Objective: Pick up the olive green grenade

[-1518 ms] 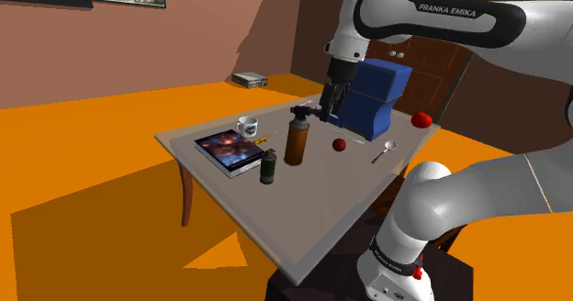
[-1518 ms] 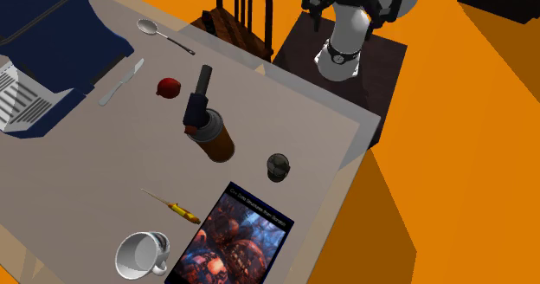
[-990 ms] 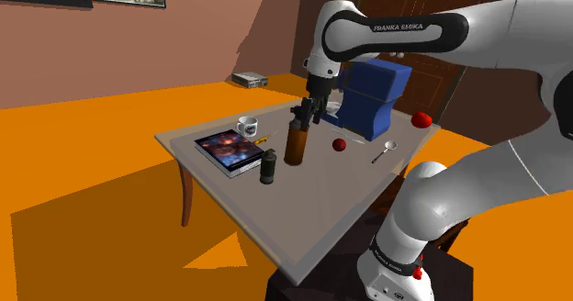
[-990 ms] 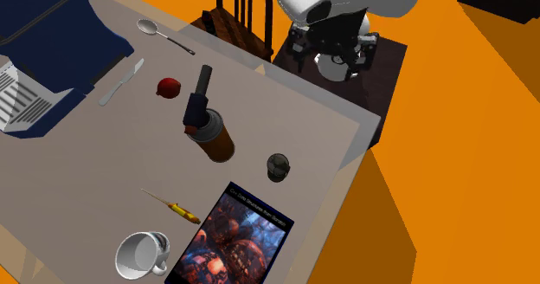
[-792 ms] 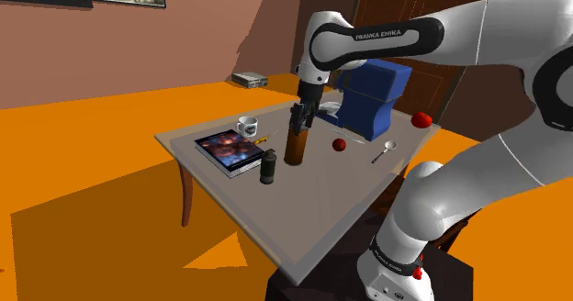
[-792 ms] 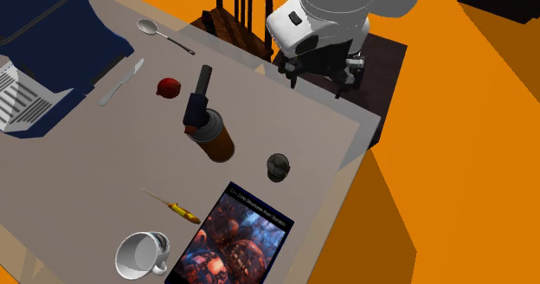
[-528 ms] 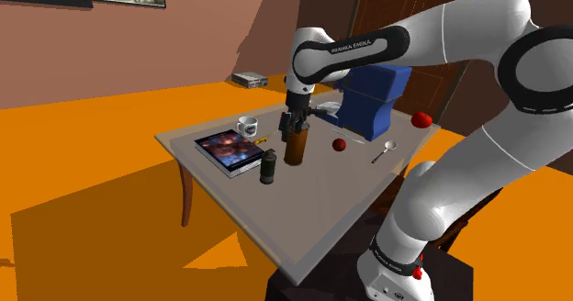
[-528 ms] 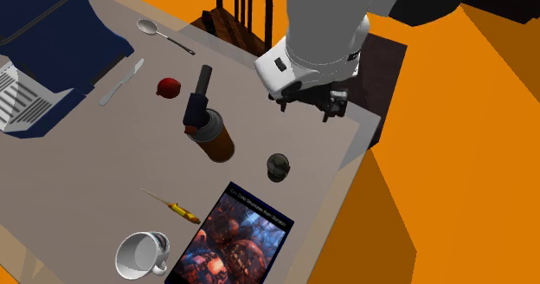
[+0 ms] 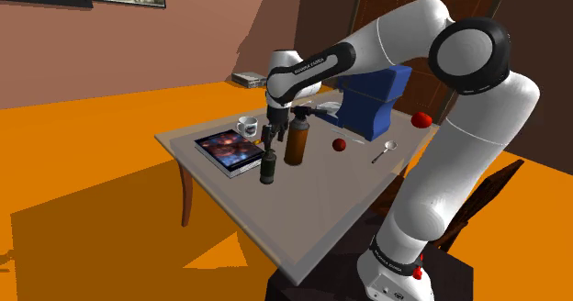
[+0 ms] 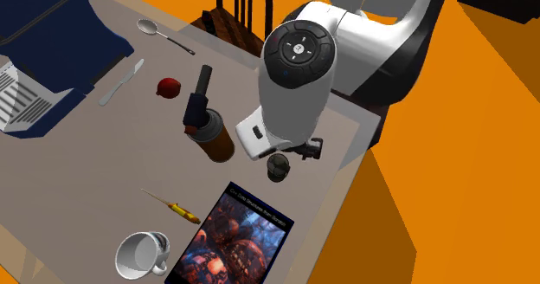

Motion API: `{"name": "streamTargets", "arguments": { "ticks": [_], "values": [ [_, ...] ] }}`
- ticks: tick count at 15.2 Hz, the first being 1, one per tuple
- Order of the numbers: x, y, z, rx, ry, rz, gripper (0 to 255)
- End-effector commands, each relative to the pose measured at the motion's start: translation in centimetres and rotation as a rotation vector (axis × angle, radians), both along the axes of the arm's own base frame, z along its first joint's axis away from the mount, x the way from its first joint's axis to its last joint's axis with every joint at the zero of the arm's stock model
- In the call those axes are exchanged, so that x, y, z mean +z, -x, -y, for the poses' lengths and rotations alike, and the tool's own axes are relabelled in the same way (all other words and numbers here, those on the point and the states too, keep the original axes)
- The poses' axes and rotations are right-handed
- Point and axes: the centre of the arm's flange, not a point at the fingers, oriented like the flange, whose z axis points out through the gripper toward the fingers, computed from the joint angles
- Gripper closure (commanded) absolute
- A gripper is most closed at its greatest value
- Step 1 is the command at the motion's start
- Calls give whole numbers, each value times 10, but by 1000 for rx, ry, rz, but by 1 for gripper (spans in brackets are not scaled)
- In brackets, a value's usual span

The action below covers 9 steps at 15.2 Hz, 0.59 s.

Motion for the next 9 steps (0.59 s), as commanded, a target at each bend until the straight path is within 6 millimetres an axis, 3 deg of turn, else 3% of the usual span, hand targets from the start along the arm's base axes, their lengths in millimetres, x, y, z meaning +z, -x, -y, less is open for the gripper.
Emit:
{"name": "streamTargets", "arguments": {
  "ticks": [1, 4, 9],
  "values": [
    [-16, -18, 0, 5, 8, -1, 0],
    [-40, -42, 0, 11, 17, -3, 0],
    [-66, -42, 0, 11, 17, -3, 0]
  ]
}}
